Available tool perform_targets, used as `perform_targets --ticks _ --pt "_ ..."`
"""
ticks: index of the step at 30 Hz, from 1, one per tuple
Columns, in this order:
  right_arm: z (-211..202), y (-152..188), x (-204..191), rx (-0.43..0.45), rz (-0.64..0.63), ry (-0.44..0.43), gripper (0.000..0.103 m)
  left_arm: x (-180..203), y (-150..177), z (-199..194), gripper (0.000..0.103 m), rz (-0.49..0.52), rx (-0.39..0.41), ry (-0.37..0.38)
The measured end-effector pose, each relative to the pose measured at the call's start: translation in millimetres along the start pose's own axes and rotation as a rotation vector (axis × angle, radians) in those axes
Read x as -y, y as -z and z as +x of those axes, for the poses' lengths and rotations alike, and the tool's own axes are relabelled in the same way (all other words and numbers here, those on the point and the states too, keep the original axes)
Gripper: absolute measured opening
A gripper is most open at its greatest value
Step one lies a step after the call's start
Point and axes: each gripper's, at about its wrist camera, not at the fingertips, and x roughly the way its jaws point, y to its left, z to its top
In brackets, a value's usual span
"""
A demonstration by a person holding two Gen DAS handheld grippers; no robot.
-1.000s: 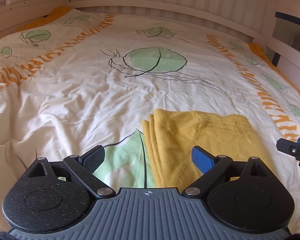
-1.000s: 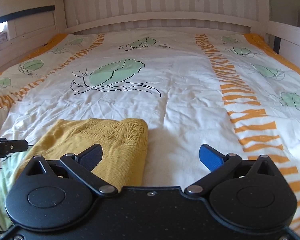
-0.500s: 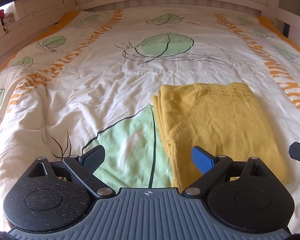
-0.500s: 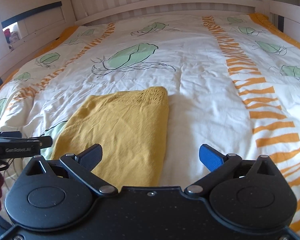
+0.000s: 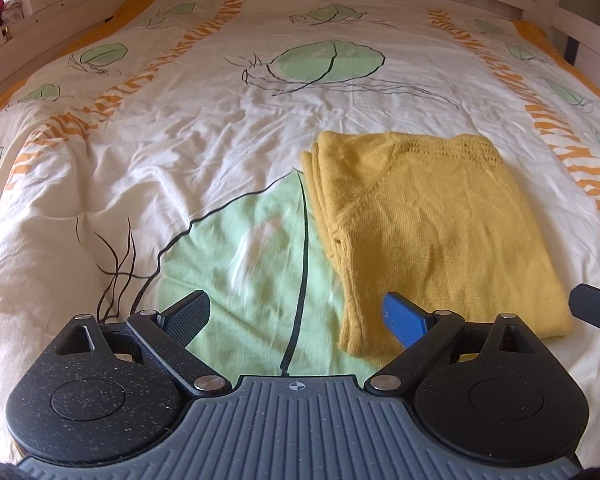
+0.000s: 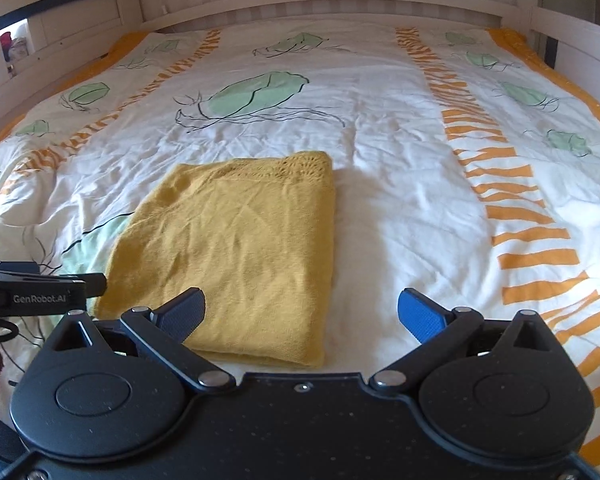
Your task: Fold small clothes
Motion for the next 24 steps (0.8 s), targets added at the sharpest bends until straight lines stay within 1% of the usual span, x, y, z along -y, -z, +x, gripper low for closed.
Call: perform_targets --ticks 6,24 --pt "2.2 1.6 -1.4 -0.016 0.014 -0.008 0.102 -2.9 4.4 1.9 0.094 -0.002 -0.024 0.006" --pt "6.9 4.7 -1.8 -0.057 0.024 0.002 0.102 -2.1 8.9 4.1 0.094 -0.001 -0.059 0.022"
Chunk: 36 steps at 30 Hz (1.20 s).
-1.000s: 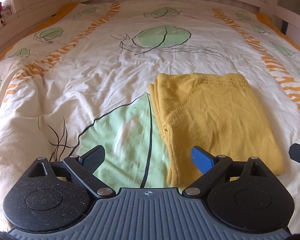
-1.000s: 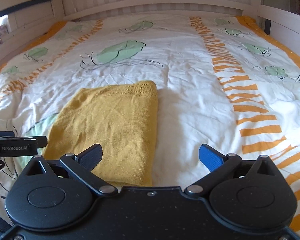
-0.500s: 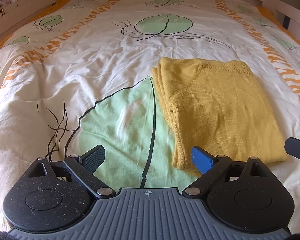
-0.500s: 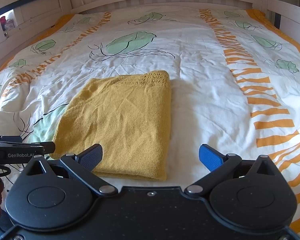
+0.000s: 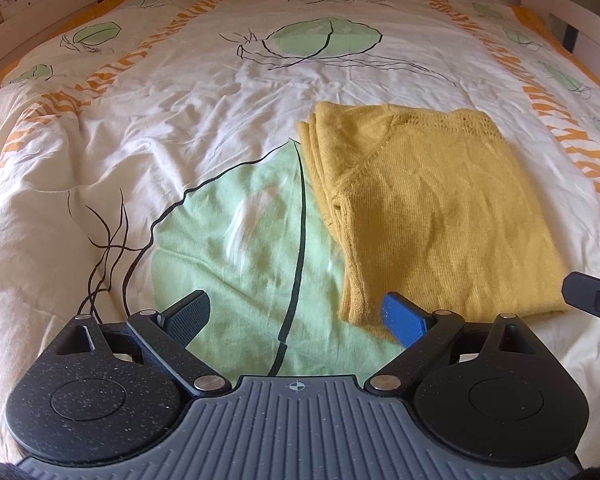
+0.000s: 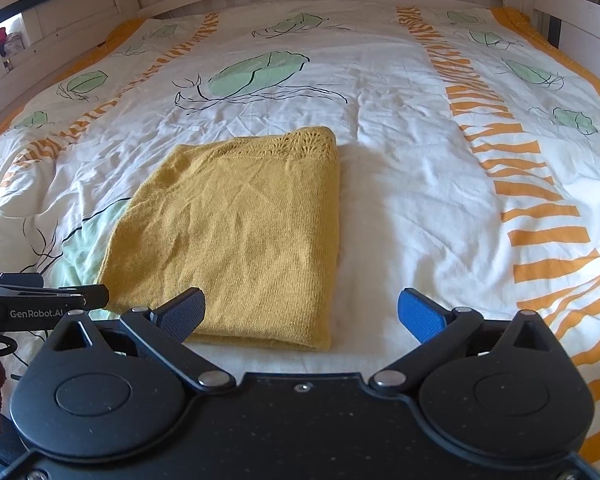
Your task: Fold small clothes
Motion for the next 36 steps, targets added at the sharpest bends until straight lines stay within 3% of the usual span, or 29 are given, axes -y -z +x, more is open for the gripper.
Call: perform_targets --ticks 36 --pt "8.1 -0.9 5.1 -0.04 0.031 0.001 0.102 -2.6 -0.3 2.6 0.094 -0.001 -0.029 0.012"
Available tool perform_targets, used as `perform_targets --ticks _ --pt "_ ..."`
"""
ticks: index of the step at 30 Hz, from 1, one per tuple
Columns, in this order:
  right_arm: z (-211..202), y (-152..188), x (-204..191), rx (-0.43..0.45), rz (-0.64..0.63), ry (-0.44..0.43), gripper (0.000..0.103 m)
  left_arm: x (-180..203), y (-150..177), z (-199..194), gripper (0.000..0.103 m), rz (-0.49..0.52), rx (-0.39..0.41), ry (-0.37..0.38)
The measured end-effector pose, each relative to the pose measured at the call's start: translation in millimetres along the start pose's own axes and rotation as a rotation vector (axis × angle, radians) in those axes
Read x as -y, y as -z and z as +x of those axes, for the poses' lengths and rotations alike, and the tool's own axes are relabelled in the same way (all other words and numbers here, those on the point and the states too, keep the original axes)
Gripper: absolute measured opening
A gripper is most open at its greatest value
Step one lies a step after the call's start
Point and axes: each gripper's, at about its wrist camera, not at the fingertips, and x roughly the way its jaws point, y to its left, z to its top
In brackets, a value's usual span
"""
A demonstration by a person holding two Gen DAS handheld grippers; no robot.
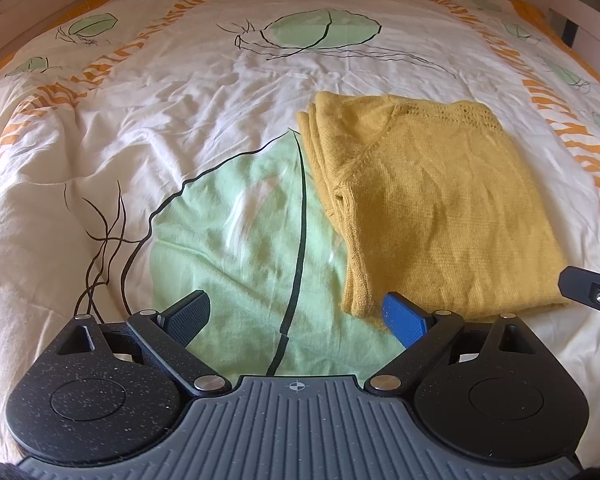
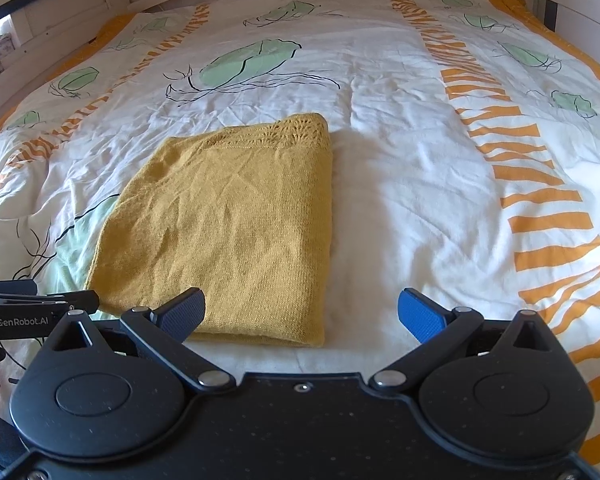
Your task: Fold small clothes
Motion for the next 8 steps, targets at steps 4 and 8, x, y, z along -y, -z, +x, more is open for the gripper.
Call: perform_targets --ticks 4,8 --pt "2.5 0.7 1.1 -0.011 0.007 -0.003 0.102 -0.7 0.2 0.8 0.094 0.0 -0.003 0.001" --pt "4.6 0.6 1.5 -0.02 0.014 -0.006 0.102 -2.1 1.6 2.1 0.094 0.003 -0.002 0.009"
